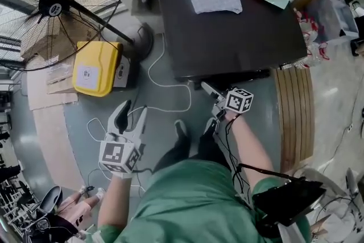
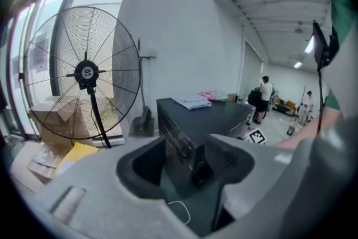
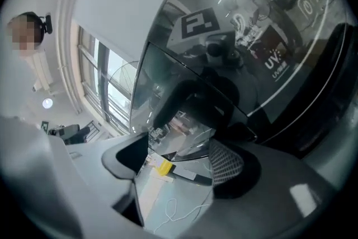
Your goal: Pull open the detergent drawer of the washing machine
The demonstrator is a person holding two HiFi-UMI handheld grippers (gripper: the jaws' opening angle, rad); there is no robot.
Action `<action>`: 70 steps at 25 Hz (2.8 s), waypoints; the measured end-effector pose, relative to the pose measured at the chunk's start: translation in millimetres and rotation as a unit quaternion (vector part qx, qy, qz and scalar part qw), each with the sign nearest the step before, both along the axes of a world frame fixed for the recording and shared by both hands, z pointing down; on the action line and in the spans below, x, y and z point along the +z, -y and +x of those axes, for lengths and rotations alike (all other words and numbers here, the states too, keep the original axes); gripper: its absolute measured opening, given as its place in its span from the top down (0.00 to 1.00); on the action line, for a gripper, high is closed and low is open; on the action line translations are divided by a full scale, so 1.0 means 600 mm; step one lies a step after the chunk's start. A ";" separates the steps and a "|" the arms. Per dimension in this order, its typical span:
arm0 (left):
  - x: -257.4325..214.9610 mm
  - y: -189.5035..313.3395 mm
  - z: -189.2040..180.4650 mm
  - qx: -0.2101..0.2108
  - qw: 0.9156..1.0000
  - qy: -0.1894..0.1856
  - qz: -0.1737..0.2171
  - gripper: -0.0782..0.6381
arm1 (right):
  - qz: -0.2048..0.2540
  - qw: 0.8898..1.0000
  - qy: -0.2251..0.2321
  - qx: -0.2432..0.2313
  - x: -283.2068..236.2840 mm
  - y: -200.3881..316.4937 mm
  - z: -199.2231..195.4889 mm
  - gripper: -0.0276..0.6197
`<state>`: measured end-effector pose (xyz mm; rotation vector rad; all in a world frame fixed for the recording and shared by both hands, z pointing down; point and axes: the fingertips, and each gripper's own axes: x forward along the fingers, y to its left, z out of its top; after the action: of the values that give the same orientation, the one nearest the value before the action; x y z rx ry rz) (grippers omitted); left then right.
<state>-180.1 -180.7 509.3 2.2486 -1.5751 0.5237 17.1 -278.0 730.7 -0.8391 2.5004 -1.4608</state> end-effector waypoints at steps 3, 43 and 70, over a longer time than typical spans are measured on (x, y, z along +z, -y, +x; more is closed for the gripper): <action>0.001 -0.005 0.002 -0.002 1.000 -0.002 -0.005 0.58 | -0.007 0.999 0.042 0.012 -0.009 0.010 0.000 0.45; 0.009 -0.051 0.079 0.082 0.996 -0.027 -0.030 0.62 | -0.032 0.983 0.170 0.060 -0.031 -0.231 0.068 0.50; -0.042 -0.015 0.055 0.080 0.993 -0.080 0.018 0.64 | -0.009 0.985 -0.174 0.013 -0.148 -0.303 0.033 0.71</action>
<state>-146.9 -171.5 484.0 2.3927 -1.3445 0.3486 37.1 -96.0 642.1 -1.2202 2.7064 -1.4364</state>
